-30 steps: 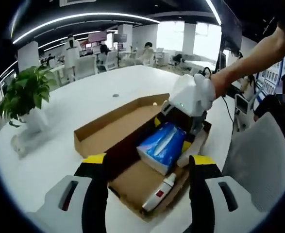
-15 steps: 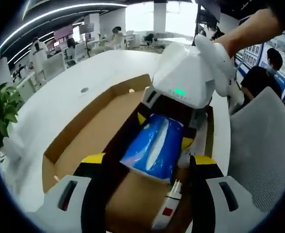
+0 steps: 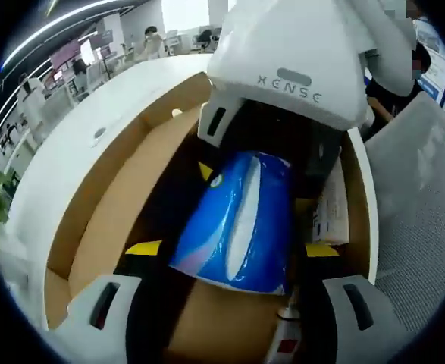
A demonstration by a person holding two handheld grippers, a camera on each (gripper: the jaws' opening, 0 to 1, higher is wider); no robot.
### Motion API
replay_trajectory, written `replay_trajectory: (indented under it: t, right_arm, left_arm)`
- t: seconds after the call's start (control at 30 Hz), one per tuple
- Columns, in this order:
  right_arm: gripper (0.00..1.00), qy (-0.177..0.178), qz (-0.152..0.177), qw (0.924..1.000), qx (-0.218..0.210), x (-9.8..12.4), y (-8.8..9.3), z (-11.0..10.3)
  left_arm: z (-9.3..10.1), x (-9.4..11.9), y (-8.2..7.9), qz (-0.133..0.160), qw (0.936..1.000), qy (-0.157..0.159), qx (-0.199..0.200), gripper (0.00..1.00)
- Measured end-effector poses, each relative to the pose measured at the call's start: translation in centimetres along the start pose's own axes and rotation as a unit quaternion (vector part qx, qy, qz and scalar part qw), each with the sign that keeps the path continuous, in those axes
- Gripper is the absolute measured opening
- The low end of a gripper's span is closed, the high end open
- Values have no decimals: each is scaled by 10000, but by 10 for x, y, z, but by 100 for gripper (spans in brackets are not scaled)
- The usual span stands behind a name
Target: Operate the shoe box by opening the lid, removing the specified soft item, and placing it in the target area until the item is outside and the box remains undamaged.
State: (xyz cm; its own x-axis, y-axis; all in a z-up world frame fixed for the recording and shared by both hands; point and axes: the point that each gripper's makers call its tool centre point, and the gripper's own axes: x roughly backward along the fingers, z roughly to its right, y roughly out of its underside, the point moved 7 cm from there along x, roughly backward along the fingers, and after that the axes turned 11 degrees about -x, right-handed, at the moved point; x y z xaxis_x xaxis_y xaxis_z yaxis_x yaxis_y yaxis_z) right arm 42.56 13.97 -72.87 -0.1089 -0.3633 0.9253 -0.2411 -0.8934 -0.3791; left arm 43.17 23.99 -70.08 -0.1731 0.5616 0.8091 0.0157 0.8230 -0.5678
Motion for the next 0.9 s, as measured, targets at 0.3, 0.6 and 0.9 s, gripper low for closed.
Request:
replay_trajectory:
  t: [0.3,0.6,0.9]
  right_arm:
    - [63,-138,160,9997,-113,-2,1,2]
    - [64,-287,210,9991,-218,-6,0,3]
    - [63,-393,237,9986,-247,-7,0,3]
  left_arm:
    - [3,-24,4,-203,9982,353,-451,67]
    - [4,-34,13,-102,9964,601,-594,71]
    - [3,-36,13,262,9972,523,-462,69]
